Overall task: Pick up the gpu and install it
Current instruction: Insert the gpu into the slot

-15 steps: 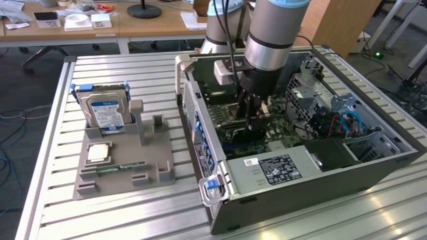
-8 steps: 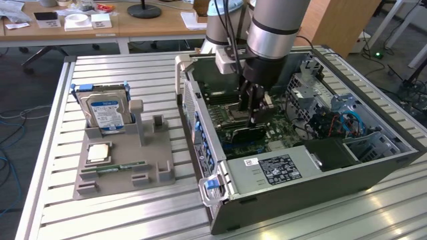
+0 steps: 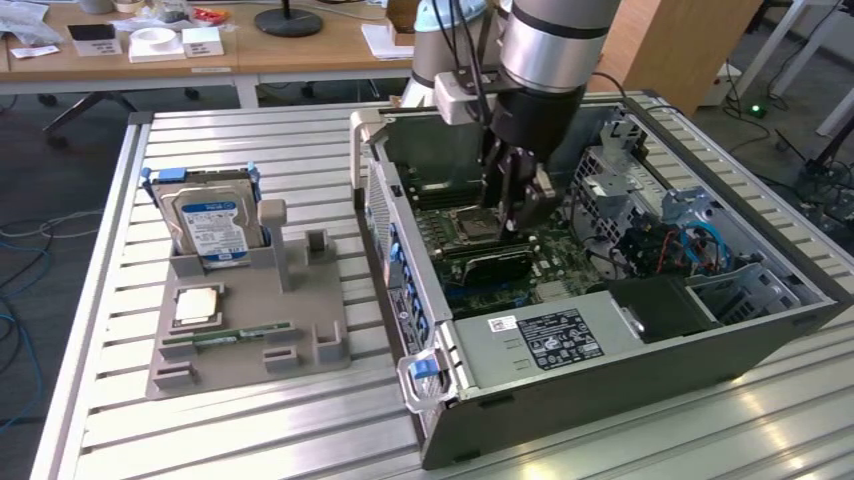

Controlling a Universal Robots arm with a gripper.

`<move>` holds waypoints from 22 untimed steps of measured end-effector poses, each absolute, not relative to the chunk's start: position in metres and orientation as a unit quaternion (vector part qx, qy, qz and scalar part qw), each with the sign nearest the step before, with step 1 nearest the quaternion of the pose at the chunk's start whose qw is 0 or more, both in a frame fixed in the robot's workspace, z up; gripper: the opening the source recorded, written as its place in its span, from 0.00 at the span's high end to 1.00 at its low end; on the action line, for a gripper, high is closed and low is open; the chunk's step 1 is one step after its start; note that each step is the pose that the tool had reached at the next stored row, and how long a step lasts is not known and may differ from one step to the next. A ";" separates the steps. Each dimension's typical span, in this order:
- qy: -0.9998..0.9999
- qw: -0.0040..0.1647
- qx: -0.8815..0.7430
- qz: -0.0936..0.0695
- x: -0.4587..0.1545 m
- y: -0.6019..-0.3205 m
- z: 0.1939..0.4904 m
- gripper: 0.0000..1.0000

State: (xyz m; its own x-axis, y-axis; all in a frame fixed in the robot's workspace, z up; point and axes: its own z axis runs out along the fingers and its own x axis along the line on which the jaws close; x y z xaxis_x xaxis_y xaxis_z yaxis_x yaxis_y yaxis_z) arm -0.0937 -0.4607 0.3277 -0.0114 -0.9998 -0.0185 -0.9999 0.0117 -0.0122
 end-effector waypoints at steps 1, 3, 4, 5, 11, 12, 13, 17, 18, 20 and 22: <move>0.711 0.011 -0.703 0.002 -0.094 -0.461 0.330 0.44; 0.711 0.011 -0.703 0.002 -0.094 -0.461 0.336 0.44; 0.711 0.011 -0.703 0.002 -0.094 -0.461 0.338 0.44; 0.711 0.011 -0.703 0.002 -0.094 -0.461 0.341 0.44; 0.711 0.011 -0.703 0.002 -0.094 -0.461 0.357 0.44; 0.711 0.011 -0.703 0.002 -0.094 -0.461 0.359 0.44; 0.711 0.011 -0.703 0.002 -0.094 -0.461 0.361 0.44; 0.711 0.011 -0.703 0.002 -0.094 -0.461 0.370 0.44; 0.711 0.011 -0.703 0.002 -0.094 -0.461 0.372 0.44; 0.711 0.011 -0.703 0.002 -0.094 -0.461 0.376 0.44; 0.711 0.011 -0.703 0.002 -0.094 -0.461 0.380 0.44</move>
State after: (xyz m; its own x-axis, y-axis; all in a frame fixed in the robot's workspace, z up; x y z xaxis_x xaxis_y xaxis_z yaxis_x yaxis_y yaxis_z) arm -0.0938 -0.4606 0.3795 -0.0115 -0.9998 -0.0185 -0.9999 0.0117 -0.0122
